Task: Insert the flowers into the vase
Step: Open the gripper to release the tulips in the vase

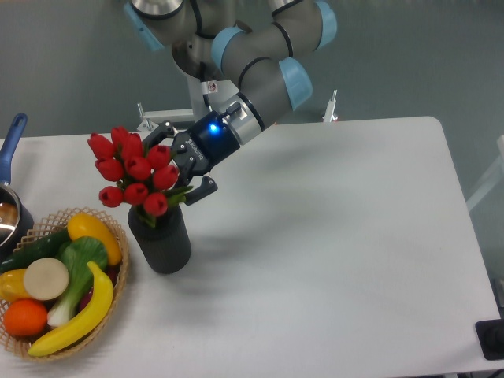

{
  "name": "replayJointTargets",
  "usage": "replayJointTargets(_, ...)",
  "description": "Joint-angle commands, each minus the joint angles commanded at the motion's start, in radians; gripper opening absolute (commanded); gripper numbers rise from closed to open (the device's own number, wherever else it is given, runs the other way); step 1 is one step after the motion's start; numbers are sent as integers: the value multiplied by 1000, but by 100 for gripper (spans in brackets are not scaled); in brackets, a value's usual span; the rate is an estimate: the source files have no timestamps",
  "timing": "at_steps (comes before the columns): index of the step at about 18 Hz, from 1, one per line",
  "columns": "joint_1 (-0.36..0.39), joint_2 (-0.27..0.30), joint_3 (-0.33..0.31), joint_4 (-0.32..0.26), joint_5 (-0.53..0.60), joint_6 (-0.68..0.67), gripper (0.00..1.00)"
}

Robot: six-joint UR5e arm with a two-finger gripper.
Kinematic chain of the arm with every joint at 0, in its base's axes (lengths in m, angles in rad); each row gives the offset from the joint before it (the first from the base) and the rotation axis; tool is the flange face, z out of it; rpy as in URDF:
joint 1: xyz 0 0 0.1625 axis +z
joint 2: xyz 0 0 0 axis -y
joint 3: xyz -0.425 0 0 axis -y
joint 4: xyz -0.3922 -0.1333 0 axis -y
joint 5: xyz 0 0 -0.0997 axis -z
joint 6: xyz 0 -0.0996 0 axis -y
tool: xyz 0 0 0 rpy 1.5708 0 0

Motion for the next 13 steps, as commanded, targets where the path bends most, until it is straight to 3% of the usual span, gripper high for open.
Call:
replayJointTargets(5, 26, 15, -3, 5, 14, 0, 100)
replayJointTargets(8, 25, 28, -5, 3, 113, -5, 100)
replayJointTargets(13, 20, 40, -6, 3, 181, -11, 100)
